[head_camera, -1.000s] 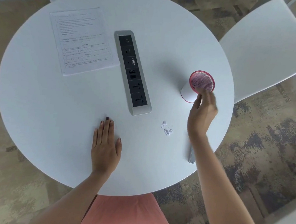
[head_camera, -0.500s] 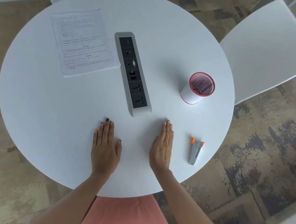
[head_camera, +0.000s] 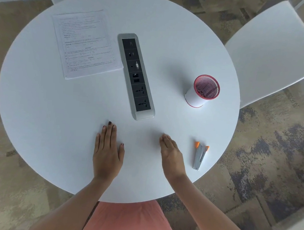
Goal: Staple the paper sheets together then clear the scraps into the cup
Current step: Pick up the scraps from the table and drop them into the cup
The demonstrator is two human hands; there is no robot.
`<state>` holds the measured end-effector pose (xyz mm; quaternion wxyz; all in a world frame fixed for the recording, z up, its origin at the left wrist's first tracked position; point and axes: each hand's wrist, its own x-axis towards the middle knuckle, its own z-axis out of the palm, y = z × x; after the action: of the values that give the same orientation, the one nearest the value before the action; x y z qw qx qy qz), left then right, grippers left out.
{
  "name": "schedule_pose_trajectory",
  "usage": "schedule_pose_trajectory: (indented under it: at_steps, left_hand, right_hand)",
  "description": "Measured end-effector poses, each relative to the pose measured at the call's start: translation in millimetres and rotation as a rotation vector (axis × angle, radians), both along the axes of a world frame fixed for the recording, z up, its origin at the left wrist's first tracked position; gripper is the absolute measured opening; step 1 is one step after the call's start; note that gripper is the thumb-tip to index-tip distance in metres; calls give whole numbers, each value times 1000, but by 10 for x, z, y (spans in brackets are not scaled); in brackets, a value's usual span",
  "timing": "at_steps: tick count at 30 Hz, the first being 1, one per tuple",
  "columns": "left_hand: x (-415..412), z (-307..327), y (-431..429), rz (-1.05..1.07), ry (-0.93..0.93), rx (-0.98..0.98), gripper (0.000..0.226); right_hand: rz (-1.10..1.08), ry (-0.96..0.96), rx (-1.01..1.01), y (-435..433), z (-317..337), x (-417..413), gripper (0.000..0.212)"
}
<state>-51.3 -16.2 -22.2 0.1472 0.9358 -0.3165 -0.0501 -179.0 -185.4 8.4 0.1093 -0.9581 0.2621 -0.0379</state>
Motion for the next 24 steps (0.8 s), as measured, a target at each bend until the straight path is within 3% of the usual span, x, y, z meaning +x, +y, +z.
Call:
schedule_pose_trajectory:
  at_steps: [4,9,11,13,20,24]
  left_hand:
    - [5,3,-5,0,-3,4,60]
    - [7,-2,-7,4,-1,7,60]
    - [2,-3,-4,5,3,9,61]
    - [4,-4,-5,6,3,8,60]
    - [3,3,0,7,10,4,61]
    - [4,-2,-3,9,8,7,61]
  right_hand:
    - [-68,84,-22,39,189,52,56]
    - [-155,41,-43,15,339,212,39]
    - [-186,121,33,-22,348,247,39]
    - [-249,182,174,-124,308,250,26]
    - [-798,-236,841,-451,476,230,14]
    - [-891,-436,962,-749,665,249,13]
